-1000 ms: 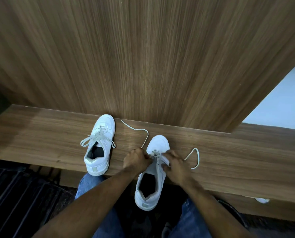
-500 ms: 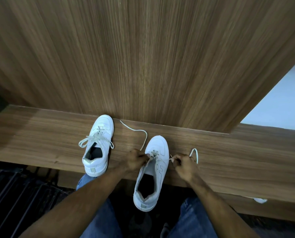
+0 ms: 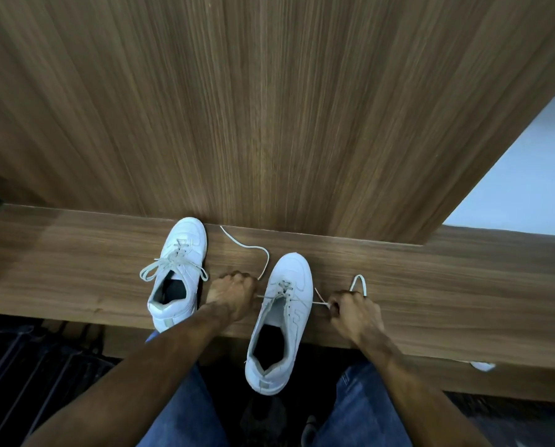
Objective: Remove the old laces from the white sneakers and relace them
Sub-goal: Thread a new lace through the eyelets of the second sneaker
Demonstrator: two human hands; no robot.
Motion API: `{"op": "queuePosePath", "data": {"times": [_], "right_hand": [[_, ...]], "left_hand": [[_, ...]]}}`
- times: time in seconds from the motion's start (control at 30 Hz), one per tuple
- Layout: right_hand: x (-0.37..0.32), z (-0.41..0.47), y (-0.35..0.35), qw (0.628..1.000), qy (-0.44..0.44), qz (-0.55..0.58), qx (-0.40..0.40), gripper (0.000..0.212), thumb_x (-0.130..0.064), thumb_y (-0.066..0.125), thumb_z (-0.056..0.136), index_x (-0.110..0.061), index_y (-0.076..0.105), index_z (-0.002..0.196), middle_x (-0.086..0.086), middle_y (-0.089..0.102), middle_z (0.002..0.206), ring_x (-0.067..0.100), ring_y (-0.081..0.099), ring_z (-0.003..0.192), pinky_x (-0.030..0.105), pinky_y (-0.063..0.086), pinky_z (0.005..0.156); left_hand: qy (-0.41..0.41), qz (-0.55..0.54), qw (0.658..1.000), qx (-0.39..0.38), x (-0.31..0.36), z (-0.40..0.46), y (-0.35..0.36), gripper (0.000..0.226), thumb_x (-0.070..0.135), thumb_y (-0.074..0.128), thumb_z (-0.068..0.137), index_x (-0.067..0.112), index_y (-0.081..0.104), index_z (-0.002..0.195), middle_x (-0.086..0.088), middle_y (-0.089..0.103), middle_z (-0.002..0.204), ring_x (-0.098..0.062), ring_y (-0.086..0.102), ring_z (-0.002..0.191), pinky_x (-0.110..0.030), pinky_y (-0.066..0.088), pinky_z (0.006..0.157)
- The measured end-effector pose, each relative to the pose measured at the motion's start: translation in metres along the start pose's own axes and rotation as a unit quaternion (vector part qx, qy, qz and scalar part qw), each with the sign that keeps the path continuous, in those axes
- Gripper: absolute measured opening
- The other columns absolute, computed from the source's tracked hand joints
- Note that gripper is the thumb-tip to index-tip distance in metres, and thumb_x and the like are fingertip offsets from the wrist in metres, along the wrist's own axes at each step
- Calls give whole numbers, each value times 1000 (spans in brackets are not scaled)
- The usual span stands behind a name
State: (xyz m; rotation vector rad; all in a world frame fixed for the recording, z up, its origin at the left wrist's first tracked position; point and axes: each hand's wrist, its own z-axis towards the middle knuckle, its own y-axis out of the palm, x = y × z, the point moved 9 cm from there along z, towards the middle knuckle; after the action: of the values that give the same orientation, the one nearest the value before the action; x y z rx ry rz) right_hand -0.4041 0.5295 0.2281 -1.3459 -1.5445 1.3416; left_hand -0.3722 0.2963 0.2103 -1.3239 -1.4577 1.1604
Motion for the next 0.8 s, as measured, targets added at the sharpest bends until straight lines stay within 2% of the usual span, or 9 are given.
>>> {"op": "queuePosePath", "data": {"times": [0.1,0.17,0.23,0.3,0.37,0.47,0.53,0.67,0.8], "right_hand": [[11,5,15,975,26,208,-69,15,-17,56,88,-25,67,83,-3,70,81,19,66,80,32,50,68],[12,1,16,893,73,428,-117,13,-7,60,89,-18,67,90,-6,65,61,8,56,49,26,46,46],[5,-1,5,801,96,575,-140,17,-2,60,90,-10,66,104,1,67,66,8,53,46,20,43,42],[-11,2,-12,724,80,666,-163,21,-2,59,90,-9,65,109,9,70,78,11,60,52,21,47,44],[-28,4,-28,676,66,713,-175,22,-1,60,89,-8,65,109,12,71,84,13,63,57,22,50,46],[-44,7,-39,659,71,730,-167,21,0,61,87,-9,67,106,11,72,84,12,65,58,22,51,46],[-48,10,-40,646,82,742,-161,20,1,61,88,-9,67,103,10,72,80,11,65,56,21,50,44],[-37,13,-35,640,114,746,-143,19,4,58,89,-8,64,103,8,72,73,11,64,51,20,49,42],[3,22,-16,631,188,748,-84,20,5,52,90,-13,59,96,2,70,60,4,58,42,20,50,40]], "left_hand": [[-16,-52,998,13,1,-1,2,28,42,46,91,30,59,114,2,60,124,-23,58,114,-35,39,97],[2,-118,989,91,8,-6,-17,23,39,49,91,32,60,109,6,61,118,-22,62,105,-35,43,89],[44,-222,965,131,27,-14,-36,19,36,56,87,29,67,101,8,65,105,-21,64,95,-34,50,79],[90,-350,929,78,56,-20,-44,22,40,57,83,27,71,95,9,71,94,-14,67,86,-34,53,77],[103,-471,876,37,77,-25,-48,19,36,59,84,24,71,94,11,70,87,-5,65,76,-31,52,77],[67,-596,800,-2,94,-27,-48,20,5,59,91,3,65,111,3,63,97,11,57,69,-10,45,69],[60,-629,775,-15,98,-26,-44,25,-1,54,94,-2,61,117,0,61,100,17,56,70,-6,44,69],[48,-625,778,-39,81,-24,-42,12,8,58,91,2,67,88,3,67,81,4,59,74,-15,43,74],[3,-630,774,-59,40,-17,-38,25,-2,50,90,8,60,70,-11,64,67,-12,62,61,-20,46,65]]}}
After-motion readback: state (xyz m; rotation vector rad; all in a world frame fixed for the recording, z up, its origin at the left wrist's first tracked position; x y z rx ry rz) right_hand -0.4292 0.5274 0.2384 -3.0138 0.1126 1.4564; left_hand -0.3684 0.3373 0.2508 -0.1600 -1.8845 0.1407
